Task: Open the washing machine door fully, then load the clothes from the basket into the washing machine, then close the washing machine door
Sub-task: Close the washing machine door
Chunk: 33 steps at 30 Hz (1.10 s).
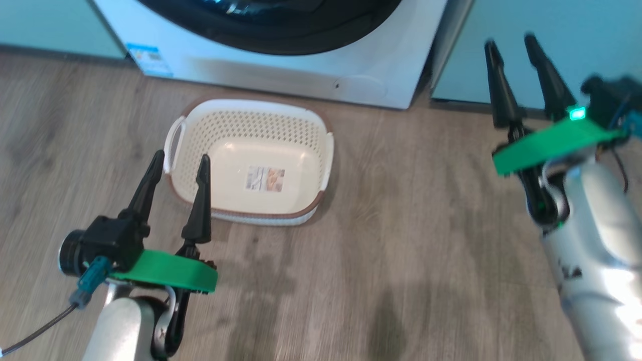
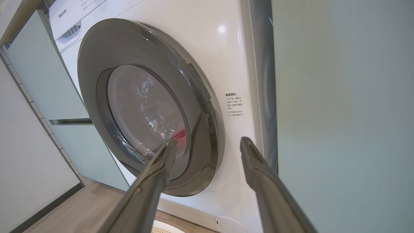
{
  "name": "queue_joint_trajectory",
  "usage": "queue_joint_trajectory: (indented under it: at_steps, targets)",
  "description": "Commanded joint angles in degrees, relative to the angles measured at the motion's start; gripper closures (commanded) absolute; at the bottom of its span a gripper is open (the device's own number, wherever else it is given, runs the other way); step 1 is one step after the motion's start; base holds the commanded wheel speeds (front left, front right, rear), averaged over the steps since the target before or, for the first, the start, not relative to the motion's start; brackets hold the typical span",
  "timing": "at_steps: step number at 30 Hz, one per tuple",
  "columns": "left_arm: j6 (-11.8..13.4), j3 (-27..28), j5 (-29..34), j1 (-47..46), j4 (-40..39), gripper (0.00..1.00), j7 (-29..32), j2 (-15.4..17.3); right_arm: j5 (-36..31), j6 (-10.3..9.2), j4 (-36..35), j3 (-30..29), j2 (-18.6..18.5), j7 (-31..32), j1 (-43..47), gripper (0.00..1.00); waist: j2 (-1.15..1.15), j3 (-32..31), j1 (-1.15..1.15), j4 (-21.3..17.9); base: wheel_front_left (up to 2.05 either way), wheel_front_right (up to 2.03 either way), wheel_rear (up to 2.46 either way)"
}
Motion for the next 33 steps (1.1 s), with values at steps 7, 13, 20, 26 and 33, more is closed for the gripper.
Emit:
queue_joint_trajectory:
  at_steps: [7,13,20,26,33]
  targets:
    - [1.01,2.37,0.54,1.12,-3.13,0.00,1.25,2.13,-3.52,-0.01,-9.09,-3.90,2.32,1.66,9.25,0.00,0.00,-3.43,0.00,-3.92,0.00,0.00,0.00]
    - [1.55,2.42,0.35,3.22,-3.56,0.00,2.17,2.59,-6.79,-0.01,-16.48,-7.53,4.70,4.74,17.85,0.00,0.00,-5.94,0.00,-5.87,0.00,0.00,0.00]
    - [1.78,2.30,-0.27,6.10,-3.97,0.00,3.25,3.06,-9.49,-0.01,-24.75,-9.78,6.63,8.34,26.99,0.00,0.00,-8.66,0.00,-6.94,0.00,0.00,0.00]
    - [2.24,2.14,-0.22,8.04,-4.31,0.00,3.65,3.45,-10.40,-0.01,-29.82,-10.44,7.59,10.64,32.55,0.00,0.00,-10.28,0.00,-7.33,0.00,0.00,0.00]
    - [2.61,1.92,-0.26,9.36,-4.72,0.00,3.59,3.74,-11.82,-0.01,-33.28,-11.26,8.00,12.36,36.12,0.00,0.00,-11.16,0.00,-7.27,0.00,0.00,0.00]
